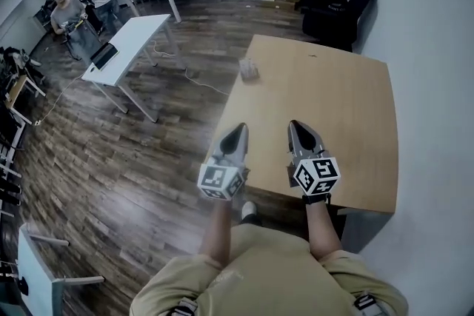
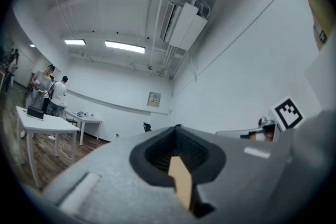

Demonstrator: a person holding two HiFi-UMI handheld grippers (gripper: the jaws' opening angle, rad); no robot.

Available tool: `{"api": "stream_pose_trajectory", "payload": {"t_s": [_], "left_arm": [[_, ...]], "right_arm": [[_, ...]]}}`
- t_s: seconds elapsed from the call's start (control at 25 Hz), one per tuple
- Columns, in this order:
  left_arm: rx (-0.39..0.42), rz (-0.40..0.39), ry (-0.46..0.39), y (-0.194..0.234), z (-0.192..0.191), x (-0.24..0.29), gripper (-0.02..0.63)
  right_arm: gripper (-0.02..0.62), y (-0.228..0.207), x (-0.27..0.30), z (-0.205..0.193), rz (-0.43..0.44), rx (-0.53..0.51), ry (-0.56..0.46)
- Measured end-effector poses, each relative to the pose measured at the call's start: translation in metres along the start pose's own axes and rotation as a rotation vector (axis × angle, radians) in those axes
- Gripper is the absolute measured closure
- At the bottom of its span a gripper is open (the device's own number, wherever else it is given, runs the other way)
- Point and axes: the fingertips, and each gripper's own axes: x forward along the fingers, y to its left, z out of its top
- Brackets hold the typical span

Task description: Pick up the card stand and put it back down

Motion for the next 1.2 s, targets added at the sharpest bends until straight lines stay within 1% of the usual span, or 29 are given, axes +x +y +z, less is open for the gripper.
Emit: {"api": "stream_pose_trajectory", "payload": {"t_s": [0.12, 0.2, 0.28, 0.4, 0.6, 0.76, 0.88, 0.96, 1.08, 1.2], "left_arm": [[-0.014, 0.011, -0.044, 0.053, 0.021, 0.016, 0.604], [-0.023, 0.011, -0.047, 0.083, 0.020, 0.027, 0.604], [-0.043, 0.000, -0.030, 0.105, 0.010, 0.034, 0.604], [-0.056, -0.036, 0.007, 0.132, -0.007, 0.045, 0.604], [-0.099, -0.047, 0.070, 0.177, -0.040, 0.058, 0.604], [-0.106, -0.065, 0.105, 0.195, -0.071, 0.077, 0.604], [-0.098, -0.073, 0.175, 0.210, -0.105, 0.094, 0.604], [-0.084, -0.064, 0.220, 0.221, -0.123, 0.107, 0.603], [-0.048, -0.067, 0.272, 0.236, -0.145, 0.124, 0.603], [-0.048, -0.079, 0.302, 0.253, -0.164, 0.144, 0.603]], "right_arm": [[0.591, 0.014, 0.047, 0.006, 0.005, -0.027, -0.004], [0.591, 0.019, 0.079, 0.001, 0.000, -0.035, 0.006], [0.591, 0.021, 0.106, -0.009, -0.013, -0.026, 0.021], [0.591, 0.025, 0.143, -0.023, -0.023, -0.024, 0.043], [0.591, 0.034, 0.179, -0.059, -0.034, -0.024, 0.113], [0.591, 0.013, 0.193, -0.091, -0.057, 0.012, 0.172], [0.591, -0.008, 0.211, -0.113, -0.064, 0.024, 0.209], [0.591, -0.023, 0.226, -0.128, -0.047, 0.021, 0.245], [0.591, -0.042, 0.248, -0.144, 0.003, 0.065, 0.287], [0.591, -0.065, 0.265, -0.158, 0.009, 0.067, 0.316]]}}
